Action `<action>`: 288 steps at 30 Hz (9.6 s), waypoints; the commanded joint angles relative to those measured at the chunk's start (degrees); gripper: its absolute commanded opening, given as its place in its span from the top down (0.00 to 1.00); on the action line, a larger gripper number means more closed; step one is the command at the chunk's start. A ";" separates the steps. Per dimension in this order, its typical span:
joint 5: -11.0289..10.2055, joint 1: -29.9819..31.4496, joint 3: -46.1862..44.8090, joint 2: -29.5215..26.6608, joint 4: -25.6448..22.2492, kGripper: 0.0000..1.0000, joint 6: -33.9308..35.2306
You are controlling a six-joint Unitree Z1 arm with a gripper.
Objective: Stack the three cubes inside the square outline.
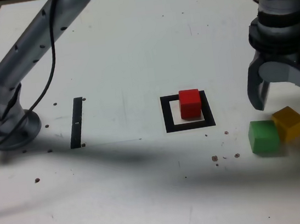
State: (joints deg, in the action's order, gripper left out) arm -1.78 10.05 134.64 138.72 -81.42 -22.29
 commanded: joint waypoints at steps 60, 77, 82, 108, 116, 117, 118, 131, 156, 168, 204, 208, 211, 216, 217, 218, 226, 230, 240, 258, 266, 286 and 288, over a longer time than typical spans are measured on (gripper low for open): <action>1.40 1.32 11.13 11.98 -7.61 0.28 -11.83; 2.04 2.60 14.24 12.63 -7.56 0.69 -11.78; 2.10 2.60 14.25 12.60 -7.93 0.70 -11.55; -0.51 2.61 12.71 6.42 -10.25 0.71 -8.46; -1.64 2.61 5.86 -0.18 -10.62 0.71 -4.17; -1.71 2.60 4.72 -1.13 -10.58 0.71 -3.48; -1.79 2.58 3.58 -2.10 -10.55 0.71 -2.78; -1.49 1.08 -11.83 -13.96 -9.19 0.71 8.37; 6.59 -7.96 -39.36 -22.14 9.18 0.71 13.31; 7.81 -8.53 -42.56 -22.03 13.07 0.71 12.92; -0.03 -8.33 -43.62 -28.34 12.85 0.01 14.54; -4.01 -6.29 -38.78 -28.41 9.62 0.00 15.04; -6.39 -4.39 -33.56 -27.25 6.54 0.00 14.89; -7.52 -1.73 -26.14 -24.32 3.21 0.00 14.34; -7.53 -1.34 -25.03 -23.76 2.84 0.00 14.27; -7.51 -0.99 -24.02 -23.21 2.50 0.00 14.22; -6.60 1.42 -16.16 -17.25 -0.43 0.00 14.20; -5.68 2.71 -11.38 -13.10 -2.54 0.00 14.24; -1.19 5.16 -6.42 -5.62 -5.30 0.00 15.50; 3.57 6.19 -1.77 2.99 -4.96 0.05 17.29; 4.28 6.21 -0.90 4.05 -5.04 0.30 18.36; 3.63 6.54 -0.11 4.02 -5.66 0.75 18.42; 3.66 6.55 -0.10 4.02 -5.67 0.75 18.42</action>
State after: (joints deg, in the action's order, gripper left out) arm 1.81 16.53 134.34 142.58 -86.86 -3.82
